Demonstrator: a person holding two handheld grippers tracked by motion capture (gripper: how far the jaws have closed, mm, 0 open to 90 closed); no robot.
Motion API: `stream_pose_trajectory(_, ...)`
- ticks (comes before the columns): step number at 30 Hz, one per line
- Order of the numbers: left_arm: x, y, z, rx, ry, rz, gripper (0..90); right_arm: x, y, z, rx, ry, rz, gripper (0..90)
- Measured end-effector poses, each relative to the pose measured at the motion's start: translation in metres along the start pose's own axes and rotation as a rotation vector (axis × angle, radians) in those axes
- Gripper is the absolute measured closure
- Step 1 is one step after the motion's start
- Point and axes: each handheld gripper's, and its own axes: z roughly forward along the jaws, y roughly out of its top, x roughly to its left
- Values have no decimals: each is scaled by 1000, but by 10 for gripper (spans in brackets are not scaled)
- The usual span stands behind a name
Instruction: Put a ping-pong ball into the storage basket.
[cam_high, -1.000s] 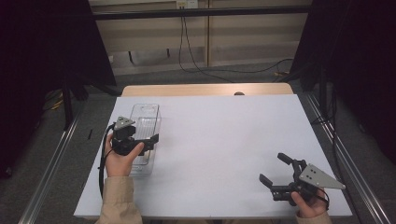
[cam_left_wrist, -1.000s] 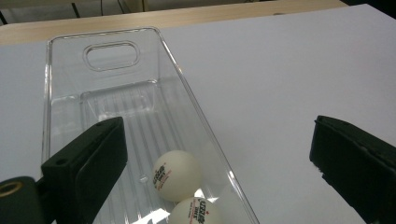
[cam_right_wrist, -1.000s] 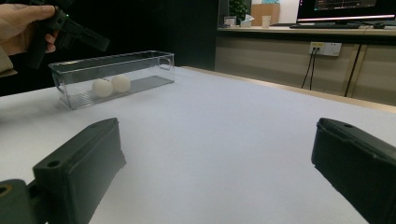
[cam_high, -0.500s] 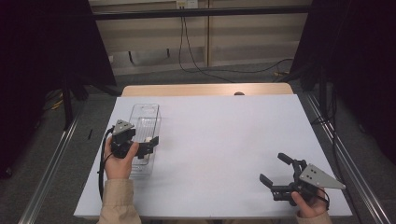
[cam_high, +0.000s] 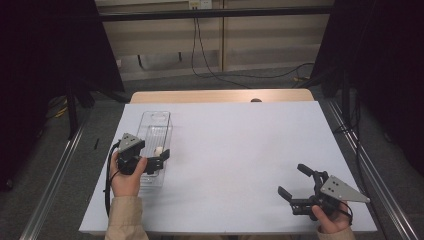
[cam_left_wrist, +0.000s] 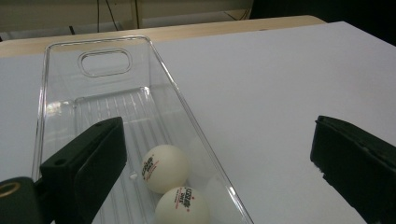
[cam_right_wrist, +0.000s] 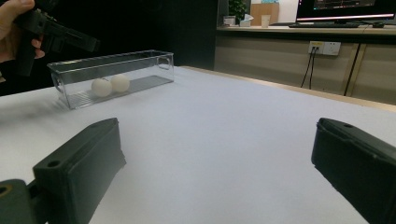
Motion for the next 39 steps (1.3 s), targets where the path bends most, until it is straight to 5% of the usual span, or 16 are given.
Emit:
stream_pose_trajectory(25, 0, -21, -14, -64, -49, -19, 37, 0, -1, 1, 5, 0, 5, 12)
stream_pose_trajectory(39, -1, -28, -19, -83, -50, 18, 37, 0, -1, 1, 3, 0, 5, 12)
